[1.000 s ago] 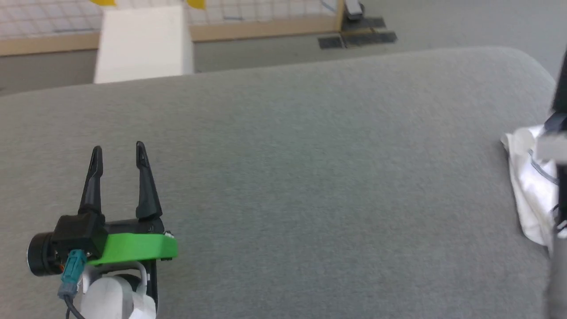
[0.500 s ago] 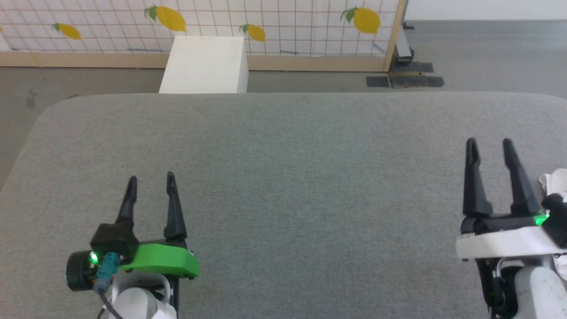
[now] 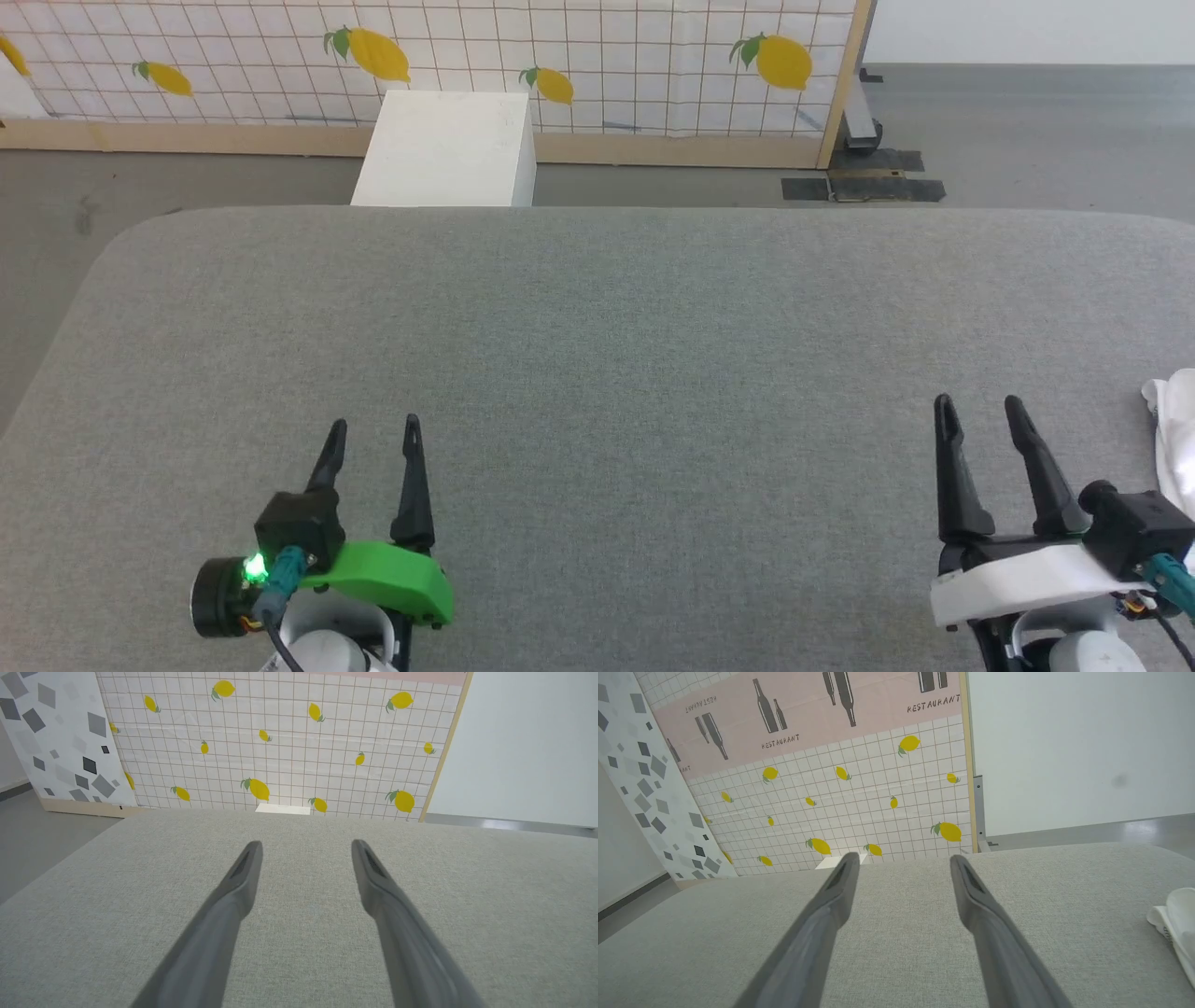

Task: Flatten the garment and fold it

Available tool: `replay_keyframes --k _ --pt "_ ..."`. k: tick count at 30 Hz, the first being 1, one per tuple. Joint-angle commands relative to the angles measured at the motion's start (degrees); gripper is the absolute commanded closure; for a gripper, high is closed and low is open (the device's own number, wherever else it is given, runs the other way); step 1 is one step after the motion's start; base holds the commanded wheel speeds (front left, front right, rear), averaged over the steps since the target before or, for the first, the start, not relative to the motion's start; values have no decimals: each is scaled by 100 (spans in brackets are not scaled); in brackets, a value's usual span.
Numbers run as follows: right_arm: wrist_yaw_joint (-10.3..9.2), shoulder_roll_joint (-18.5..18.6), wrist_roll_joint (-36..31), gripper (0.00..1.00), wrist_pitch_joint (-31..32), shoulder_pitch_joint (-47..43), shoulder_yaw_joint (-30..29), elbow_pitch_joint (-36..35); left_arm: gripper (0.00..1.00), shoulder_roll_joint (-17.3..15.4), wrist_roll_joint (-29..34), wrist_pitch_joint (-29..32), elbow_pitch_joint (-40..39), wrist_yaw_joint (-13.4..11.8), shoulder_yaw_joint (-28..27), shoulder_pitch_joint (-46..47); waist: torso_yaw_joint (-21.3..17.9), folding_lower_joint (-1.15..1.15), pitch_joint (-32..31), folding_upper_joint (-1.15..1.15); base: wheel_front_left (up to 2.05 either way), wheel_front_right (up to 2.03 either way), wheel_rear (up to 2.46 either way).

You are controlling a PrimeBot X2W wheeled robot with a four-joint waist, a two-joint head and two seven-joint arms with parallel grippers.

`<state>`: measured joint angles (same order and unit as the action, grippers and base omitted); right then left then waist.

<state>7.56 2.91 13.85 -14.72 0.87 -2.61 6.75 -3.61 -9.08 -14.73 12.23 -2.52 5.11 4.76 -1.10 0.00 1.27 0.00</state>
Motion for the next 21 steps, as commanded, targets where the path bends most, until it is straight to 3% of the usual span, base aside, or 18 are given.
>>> replay_keyframes --k 1,2,21 --pt "-8 -2 -45 0 -27 -65 35 76 0 27 6 -26 31 16 21 -58 -7 0 5 0 0 0 0" --pt "-8 -2 -23 100 -28 -64 39 121 100 29 1 -26 37 19 24 -56 -9 0 7 0 0 0 0" --pt "-1 0 -136 100 136 -7 51 48 100 10 80 132 -82 22 -29 -47 4 0 -6 0 0 0 0"
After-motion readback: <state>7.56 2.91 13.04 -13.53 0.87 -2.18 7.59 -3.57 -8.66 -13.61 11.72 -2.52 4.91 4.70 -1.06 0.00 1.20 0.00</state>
